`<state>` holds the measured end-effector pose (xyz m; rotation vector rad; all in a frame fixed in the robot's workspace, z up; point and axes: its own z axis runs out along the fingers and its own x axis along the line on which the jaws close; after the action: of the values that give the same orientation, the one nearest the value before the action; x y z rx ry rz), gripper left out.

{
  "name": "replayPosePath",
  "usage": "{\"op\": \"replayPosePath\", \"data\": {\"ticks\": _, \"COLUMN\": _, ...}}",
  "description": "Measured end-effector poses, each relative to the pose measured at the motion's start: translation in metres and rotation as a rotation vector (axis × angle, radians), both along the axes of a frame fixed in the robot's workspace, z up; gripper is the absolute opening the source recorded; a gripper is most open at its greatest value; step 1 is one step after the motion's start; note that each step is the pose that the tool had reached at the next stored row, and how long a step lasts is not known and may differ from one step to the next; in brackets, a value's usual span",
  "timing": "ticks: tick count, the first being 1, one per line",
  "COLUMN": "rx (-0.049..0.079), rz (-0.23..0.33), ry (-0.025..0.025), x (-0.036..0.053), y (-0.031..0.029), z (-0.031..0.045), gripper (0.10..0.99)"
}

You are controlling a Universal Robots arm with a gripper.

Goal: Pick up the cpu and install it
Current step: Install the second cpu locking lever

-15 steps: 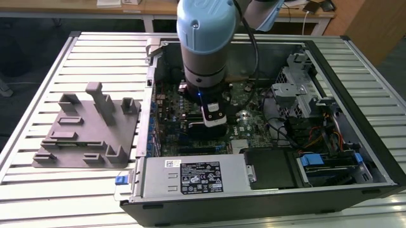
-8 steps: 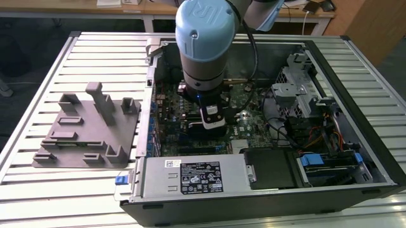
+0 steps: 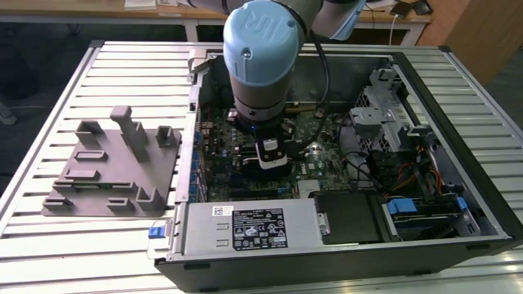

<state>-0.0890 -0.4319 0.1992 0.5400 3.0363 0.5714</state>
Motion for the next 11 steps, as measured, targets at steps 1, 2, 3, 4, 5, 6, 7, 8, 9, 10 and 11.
{"op": "replayPosePath", "data": {"ticks": 1, "rx": 0.002, "rz": 0.0, "ry": 0.0, "x": -0.0005, "y": 0.0, "z": -0.0009, "gripper": 0.106}}
{"op": "replayPosePath", "data": {"ticks": 2, "rx": 0.005, "rz": 0.0, "ry": 0.0, "x": -0.0011, "y": 0.0001, "z": -0.0021, "gripper": 0.106}}
{"op": "replayPosePath", "data": {"ticks": 3, "rx": 0.007, "rz": 0.0, "ry": -0.0001, "x": -0.0016, "y": 0.0001, "z": -0.0031, "gripper": 0.106}}
{"op": "replayPosePath", "data": {"ticks": 4, "rx": 0.01, "rz": 0.0, "ry": 0.0, "x": -0.002, "y": 0.0001, "z": -0.004, "gripper": 0.106}}
{"op": "replayPosePath", "data": {"ticks": 5, "rx": 0.012, "rz": 0.0, "ry": 0.0, "x": -0.0024, "y": 0.0001, "z": -0.0047, "gripper": 0.106}}
{"op": "replayPosePath", "data": {"ticks": 6, "rx": 0.014, "rz": 0.0, "ry": -0.0001, "x": -0.003, "y": 0.0001, "z": -0.0056, "gripper": 0.106}}
{"op": "replayPosePath", "data": {"ticks": 7, "rx": 0.016, "rz": 0.0, "ry": -0.0001, "x": -0.0037, "y": 0.0001, "z": -0.0065, "gripper": 0.106}}
{"op": "replayPosePath", "data": {"ticks": 8, "rx": 0.017, "rz": 0.0, "ry": -0.0001, "x": -0.0043, "y": 0.0001, "z": -0.0073, "gripper": 0.106}}
{"op": "replayPosePath", "data": {"ticks": 9, "rx": 0.017, "rz": 0.0, "ry": -0.0001, "x": -0.0047, "y": 0.0002, "z": -0.008, "gripper": 0.106}}
{"op": "replayPosePath", "data": {"ticks": 10, "rx": 0.018, "rz": 0.0, "ry": -0.0001, "x": -0.005, "y": 0.0003, "z": -0.0087, "gripper": 0.106}}
{"op": "replayPosePath", "data": {"ticks": 11, "rx": 0.018, "rz": 0.0, "ry": -0.0001, "x": -0.0052, "y": 0.0006, "z": -0.0091, "gripper": 0.106}}
